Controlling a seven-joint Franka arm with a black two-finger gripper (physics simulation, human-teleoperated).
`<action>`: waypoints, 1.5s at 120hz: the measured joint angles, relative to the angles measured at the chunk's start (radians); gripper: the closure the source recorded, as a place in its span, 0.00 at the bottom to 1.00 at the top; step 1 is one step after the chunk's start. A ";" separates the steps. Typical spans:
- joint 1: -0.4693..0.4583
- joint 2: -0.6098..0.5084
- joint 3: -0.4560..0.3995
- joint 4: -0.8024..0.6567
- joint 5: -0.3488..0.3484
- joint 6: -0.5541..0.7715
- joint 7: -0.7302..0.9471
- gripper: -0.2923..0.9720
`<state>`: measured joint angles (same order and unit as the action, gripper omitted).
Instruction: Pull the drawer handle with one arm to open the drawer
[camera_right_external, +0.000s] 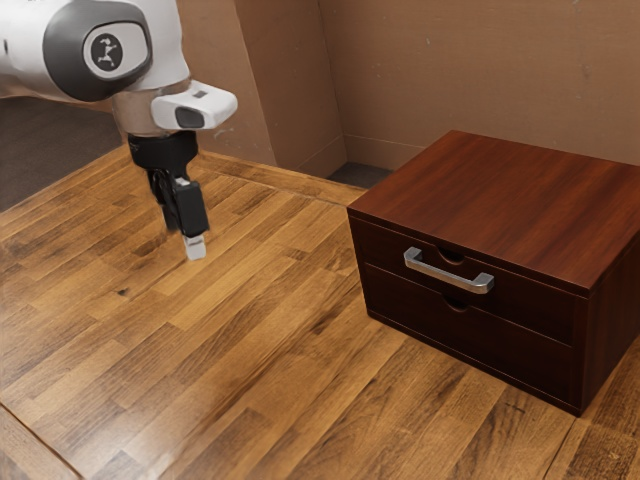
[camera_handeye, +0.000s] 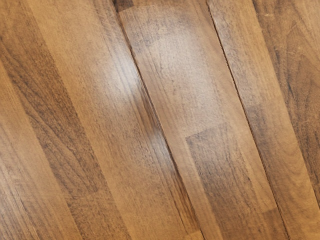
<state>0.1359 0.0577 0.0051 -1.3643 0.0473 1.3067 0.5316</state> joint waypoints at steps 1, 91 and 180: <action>0.001 0.000 0.000 0.000 0.000 0.006 0.006 0.23; -0.310 -0.174 -0.122 -0.317 -0.009 0.524 0.574 0.23; -0.252 0.065 -0.111 -0.243 -0.090 0.850 0.989 0.58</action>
<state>-0.1157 0.1223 -0.1057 -1.6069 -0.0429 2.1564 1.5207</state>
